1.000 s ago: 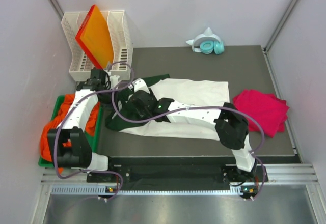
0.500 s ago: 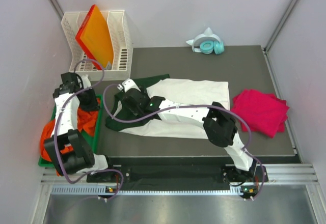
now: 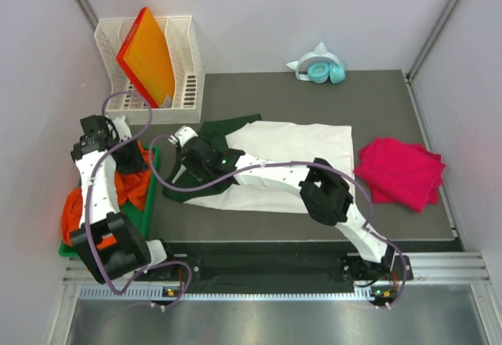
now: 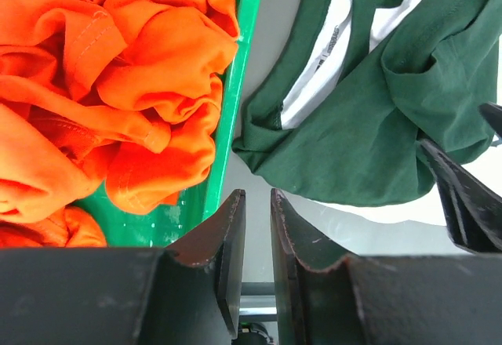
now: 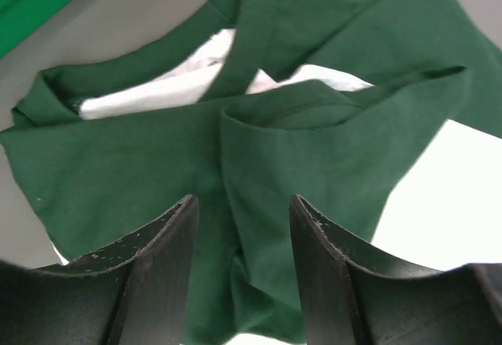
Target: Fold and stack the t-shirts
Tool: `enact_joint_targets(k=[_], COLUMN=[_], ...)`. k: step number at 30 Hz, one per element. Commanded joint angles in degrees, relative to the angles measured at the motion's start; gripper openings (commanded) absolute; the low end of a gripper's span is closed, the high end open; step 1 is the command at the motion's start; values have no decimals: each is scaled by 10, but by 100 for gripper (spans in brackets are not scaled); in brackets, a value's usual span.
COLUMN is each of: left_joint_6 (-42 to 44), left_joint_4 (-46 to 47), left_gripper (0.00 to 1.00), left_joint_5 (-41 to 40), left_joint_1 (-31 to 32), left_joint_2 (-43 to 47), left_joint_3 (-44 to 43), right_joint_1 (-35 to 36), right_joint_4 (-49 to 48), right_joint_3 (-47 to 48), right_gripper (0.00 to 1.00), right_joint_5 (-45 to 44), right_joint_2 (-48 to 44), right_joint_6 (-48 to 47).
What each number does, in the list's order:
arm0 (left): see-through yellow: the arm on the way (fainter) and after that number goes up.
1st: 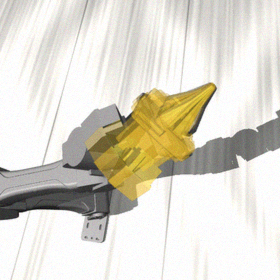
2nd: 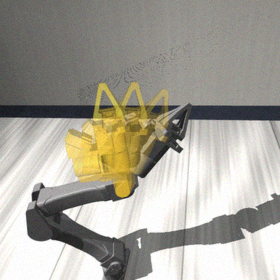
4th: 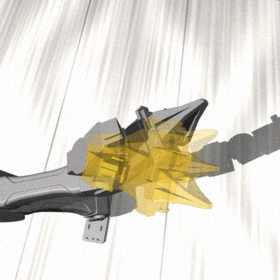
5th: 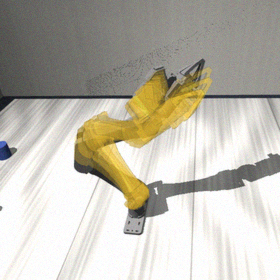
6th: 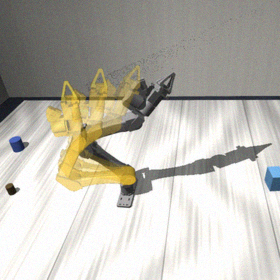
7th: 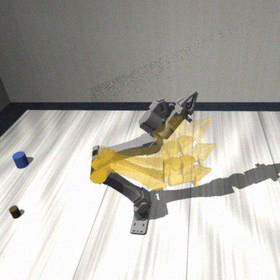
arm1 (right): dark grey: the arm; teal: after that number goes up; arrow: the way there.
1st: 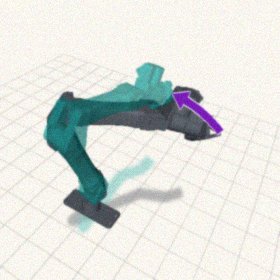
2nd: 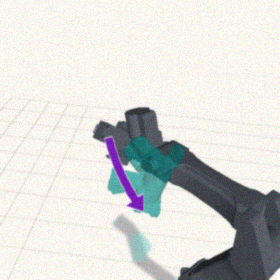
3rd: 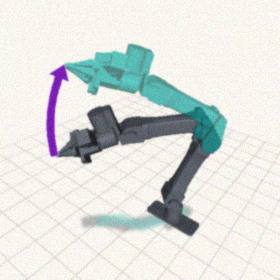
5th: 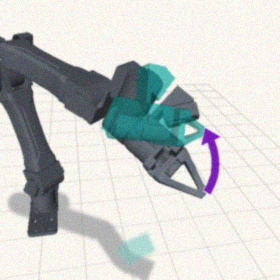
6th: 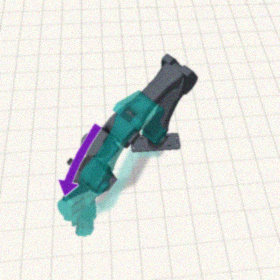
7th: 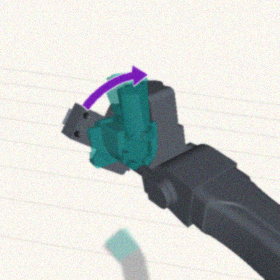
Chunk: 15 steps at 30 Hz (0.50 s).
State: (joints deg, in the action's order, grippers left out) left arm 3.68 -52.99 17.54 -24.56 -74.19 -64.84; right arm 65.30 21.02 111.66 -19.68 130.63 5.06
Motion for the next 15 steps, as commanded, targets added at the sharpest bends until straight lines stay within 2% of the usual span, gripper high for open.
enact_joint_targets(k=[1,13,15], left_joint_6=[14,16,16], left_joint_4=[-14,-22,-20], left_gripper=[25,25,24], left_joint_5=[9,21,21], left_joint_1=[-4,-4,-4], left_joint_2=[25,25,25], left_joint_3=[-15,-8,-6], right_joint_1=[3,-33,-38], right_joint_4=[-14,4,3], right_joint_3=[50,49,45], right_gripper=[50,40,34], right_joint_5=[35,48,47], right_joint_2=[26,60,57], right_joint_6=[-4,43,45])
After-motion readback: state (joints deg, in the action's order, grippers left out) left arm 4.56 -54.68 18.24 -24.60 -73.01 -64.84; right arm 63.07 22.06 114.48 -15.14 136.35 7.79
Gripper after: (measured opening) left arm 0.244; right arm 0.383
